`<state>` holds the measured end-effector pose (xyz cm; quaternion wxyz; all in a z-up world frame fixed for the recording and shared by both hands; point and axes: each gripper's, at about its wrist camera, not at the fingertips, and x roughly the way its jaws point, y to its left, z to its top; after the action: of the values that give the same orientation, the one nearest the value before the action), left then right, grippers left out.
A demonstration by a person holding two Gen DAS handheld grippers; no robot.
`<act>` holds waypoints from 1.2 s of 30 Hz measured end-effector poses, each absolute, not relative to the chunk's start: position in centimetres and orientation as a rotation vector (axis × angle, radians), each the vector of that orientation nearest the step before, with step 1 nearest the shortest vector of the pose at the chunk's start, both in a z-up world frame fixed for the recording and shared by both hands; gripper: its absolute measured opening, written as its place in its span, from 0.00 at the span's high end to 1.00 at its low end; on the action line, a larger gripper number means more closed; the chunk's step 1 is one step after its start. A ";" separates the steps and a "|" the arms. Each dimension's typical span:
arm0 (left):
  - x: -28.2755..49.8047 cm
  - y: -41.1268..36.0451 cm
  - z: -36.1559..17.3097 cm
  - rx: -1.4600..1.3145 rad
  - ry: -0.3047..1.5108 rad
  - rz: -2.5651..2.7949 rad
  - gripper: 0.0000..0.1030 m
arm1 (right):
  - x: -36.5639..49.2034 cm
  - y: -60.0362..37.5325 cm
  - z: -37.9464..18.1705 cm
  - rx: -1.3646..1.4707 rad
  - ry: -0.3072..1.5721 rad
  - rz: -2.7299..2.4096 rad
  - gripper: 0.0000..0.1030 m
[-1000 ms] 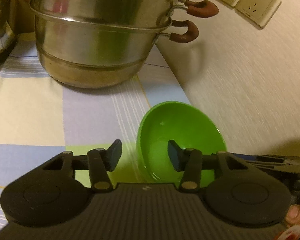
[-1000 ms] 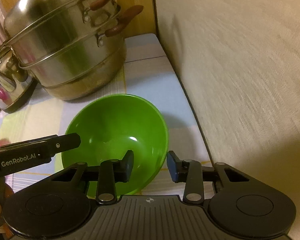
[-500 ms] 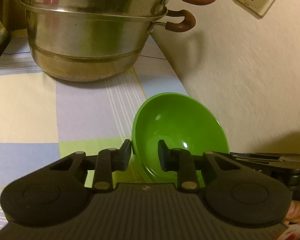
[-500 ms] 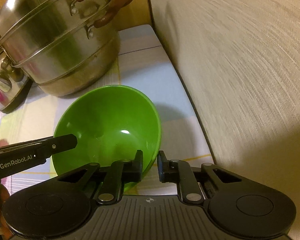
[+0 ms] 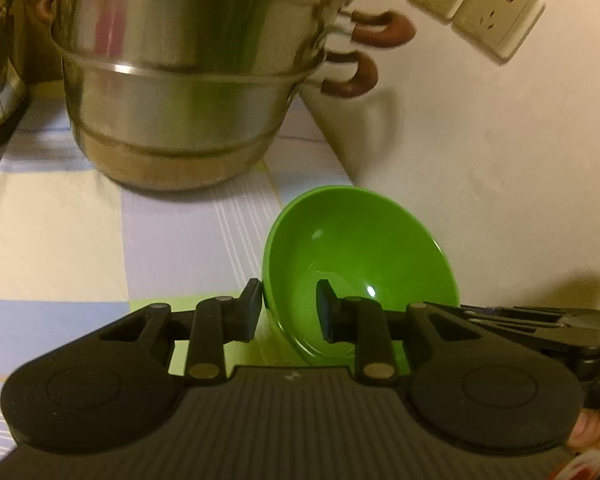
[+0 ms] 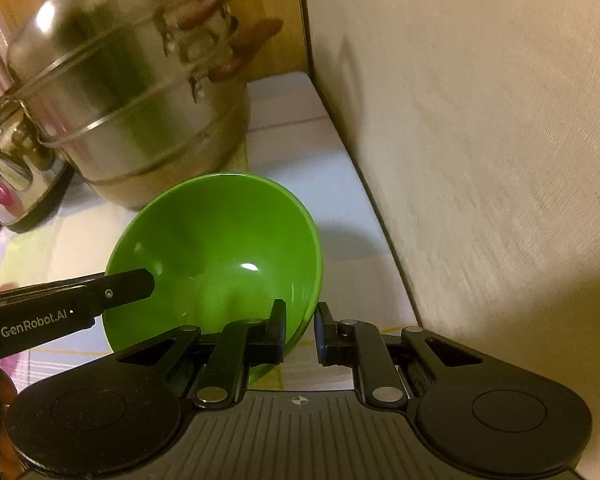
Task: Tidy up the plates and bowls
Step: 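Lift the small green bowl with both grippers and carry it over the nested bowls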
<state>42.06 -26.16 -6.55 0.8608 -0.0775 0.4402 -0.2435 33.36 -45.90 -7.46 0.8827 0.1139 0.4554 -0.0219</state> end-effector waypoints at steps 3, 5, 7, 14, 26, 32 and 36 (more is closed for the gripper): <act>41.6 -25.9 -4.8 -0.159 0.900 -0.517 0.76 | 32.6 -45.7 -5.8 0.236 0.926 -0.047 0.86; 41.0 -25.7 -3.5 -0.157 0.886 -0.522 0.76 | 31.9 -45.4 -4.5 0.235 0.912 -0.049 0.86; 40.3 -25.5 -2.1 -0.155 0.872 -0.525 0.76 | 31.1 -45.2 -3.2 0.237 0.897 -0.050 0.86; 37.2 -24.5 1.7 -0.146 0.837 -0.544 0.76 | 27.3 -43.7 1.0 0.225 0.863 -0.069 0.86; 30.3 -23.9 4.8 -0.132 0.818 -0.590 0.76 | 19.5 -42.6 3.9 0.217 0.842 -0.102 0.86; 27.1 -23.9 4.3 -0.114 0.828 -0.607 0.76 | 16.3 -42.8 3.1 0.238 0.855 -0.114 0.86; 25.5 -24.0 3.4 -0.109 0.840 -0.611 0.76 | 14.7 -43.1 2.2 0.245 0.866 -0.121 0.86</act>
<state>25.47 -24.03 3.37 0.8667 -0.0522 0.4012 -0.2918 14.74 -43.06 2.23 0.8987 0.1182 0.4184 -0.0582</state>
